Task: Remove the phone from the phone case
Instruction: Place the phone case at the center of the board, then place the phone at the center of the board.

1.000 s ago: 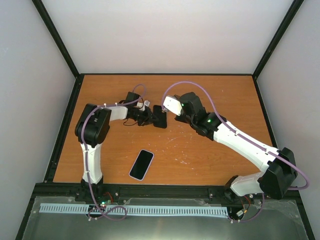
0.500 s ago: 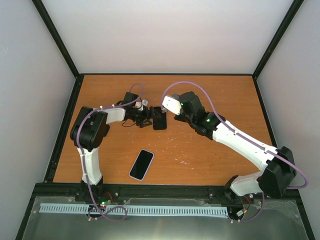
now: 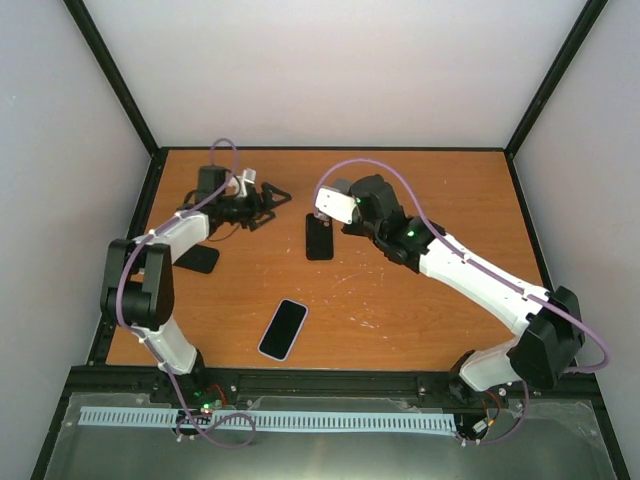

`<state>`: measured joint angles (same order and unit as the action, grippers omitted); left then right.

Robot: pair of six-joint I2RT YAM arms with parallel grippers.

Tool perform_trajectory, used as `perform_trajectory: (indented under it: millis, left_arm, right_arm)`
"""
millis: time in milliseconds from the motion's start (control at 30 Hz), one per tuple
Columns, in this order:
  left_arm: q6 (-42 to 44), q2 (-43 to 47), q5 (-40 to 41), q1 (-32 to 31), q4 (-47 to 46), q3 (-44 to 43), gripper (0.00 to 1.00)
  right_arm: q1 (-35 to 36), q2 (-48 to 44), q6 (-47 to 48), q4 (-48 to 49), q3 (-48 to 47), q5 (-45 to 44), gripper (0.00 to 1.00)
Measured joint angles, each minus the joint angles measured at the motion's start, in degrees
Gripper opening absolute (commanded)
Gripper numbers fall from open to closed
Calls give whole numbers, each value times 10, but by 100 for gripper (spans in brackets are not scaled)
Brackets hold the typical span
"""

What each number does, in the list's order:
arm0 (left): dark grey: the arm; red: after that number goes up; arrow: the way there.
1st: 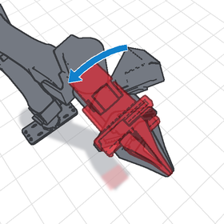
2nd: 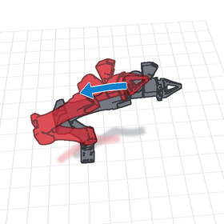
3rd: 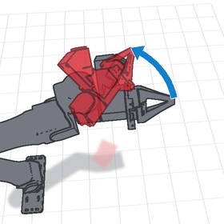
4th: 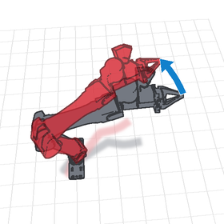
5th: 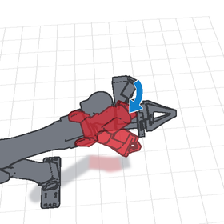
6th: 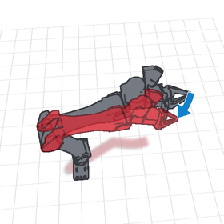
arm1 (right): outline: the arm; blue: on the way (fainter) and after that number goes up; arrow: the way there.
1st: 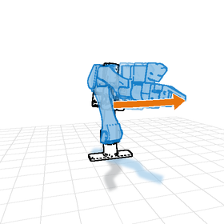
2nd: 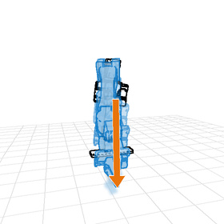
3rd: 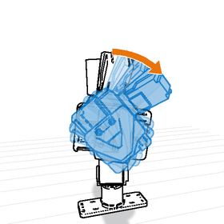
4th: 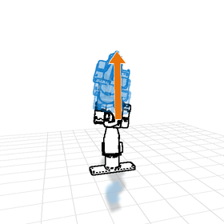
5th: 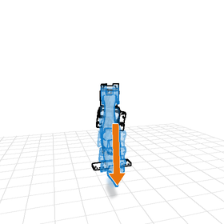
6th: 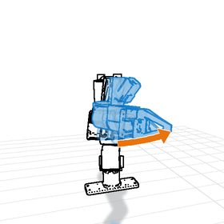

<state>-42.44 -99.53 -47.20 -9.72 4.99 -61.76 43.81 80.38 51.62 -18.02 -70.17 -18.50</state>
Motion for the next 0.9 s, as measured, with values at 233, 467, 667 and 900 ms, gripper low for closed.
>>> perform_trajectory:
  millis: [233, 467, 667, 900]
  left_arm:
    - [-14, 69, -96, 46, -42, 0, 100]
    - [-75, 83, -191, 45, -94, 2, 97]
    - [-129, 83, -235, 45, -137, 12, 81]
    - [-191, 83, -262, 42, -194, 31, 65]
  right_arm:
    - [55, 35, 61, 70, 5, -42, 3]
    - [111, 64, 137, 189, 35, -96, 3]
    - [134, 82, 181, 259, 51, -124, 3]
    - [150, 91, 222, 349, 90, -142, 3]
